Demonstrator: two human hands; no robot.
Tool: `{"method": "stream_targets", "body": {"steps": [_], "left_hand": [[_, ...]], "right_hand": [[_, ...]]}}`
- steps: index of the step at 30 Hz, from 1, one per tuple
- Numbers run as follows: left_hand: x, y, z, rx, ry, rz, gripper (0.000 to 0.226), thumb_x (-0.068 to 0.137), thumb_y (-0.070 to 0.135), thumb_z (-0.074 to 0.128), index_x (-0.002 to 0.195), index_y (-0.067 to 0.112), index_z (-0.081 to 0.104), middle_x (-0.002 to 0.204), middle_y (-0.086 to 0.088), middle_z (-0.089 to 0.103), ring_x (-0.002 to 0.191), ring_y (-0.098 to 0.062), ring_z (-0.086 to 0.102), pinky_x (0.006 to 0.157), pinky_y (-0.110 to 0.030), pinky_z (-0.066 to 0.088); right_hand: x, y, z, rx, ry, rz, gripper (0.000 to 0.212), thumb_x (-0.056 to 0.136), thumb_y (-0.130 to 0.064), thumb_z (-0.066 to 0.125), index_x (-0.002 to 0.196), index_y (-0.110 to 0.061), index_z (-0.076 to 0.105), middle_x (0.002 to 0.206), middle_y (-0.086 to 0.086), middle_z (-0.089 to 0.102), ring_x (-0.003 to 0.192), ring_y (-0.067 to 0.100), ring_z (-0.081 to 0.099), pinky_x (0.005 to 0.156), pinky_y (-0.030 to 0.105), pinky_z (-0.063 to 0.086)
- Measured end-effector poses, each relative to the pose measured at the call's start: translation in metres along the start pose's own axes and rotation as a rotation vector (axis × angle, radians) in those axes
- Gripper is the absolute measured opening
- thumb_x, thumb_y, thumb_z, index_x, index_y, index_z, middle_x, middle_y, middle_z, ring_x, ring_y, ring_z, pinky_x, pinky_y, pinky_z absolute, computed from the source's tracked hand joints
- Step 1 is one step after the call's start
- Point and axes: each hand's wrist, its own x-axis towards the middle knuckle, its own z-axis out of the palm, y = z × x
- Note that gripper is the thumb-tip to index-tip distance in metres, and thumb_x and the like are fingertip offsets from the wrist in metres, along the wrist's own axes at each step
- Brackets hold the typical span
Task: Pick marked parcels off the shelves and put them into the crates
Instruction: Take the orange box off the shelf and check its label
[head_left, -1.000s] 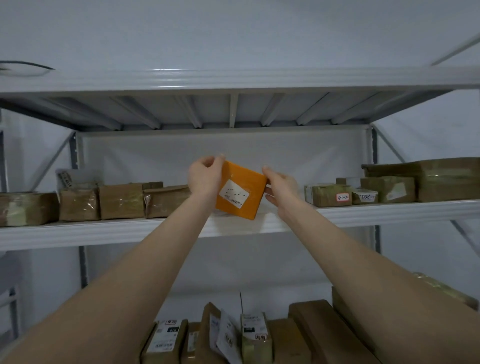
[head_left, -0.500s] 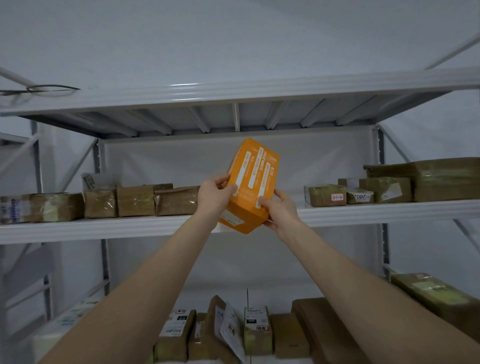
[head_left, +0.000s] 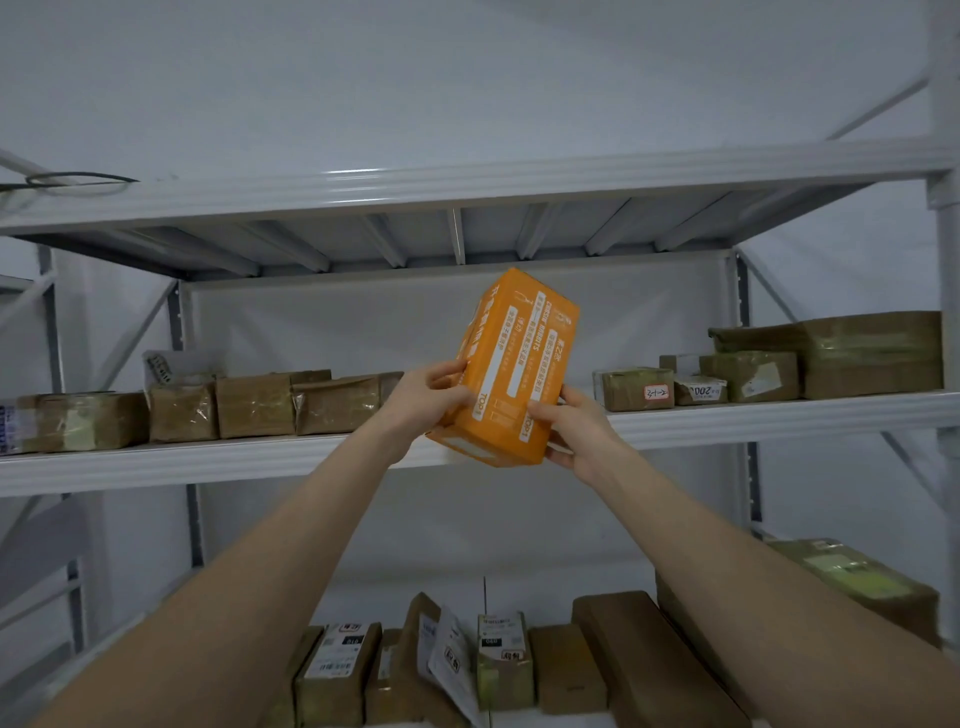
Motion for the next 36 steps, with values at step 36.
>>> {"method": "stream_targets", "body": {"steps": [36], "left_hand": [[0.001,-0.004,-0.005,-0.259,-0.02,0.048,0.043,0.09,0.051,0.053,0.125,0.028,0.054,0.126,-0.003,0.061,0.12,-0.028,0.056,0.102,-0.051,0.044]], "right_hand": [[-0.003,-0.01,-0.032,0.044,-0.09,0.004,0.032,0.1,-0.014,0.047,0.118,-0.036,0.062,0.11,0.004,0.069,0.094,0.025,0.067,0.078,0.039,0.057]]}}
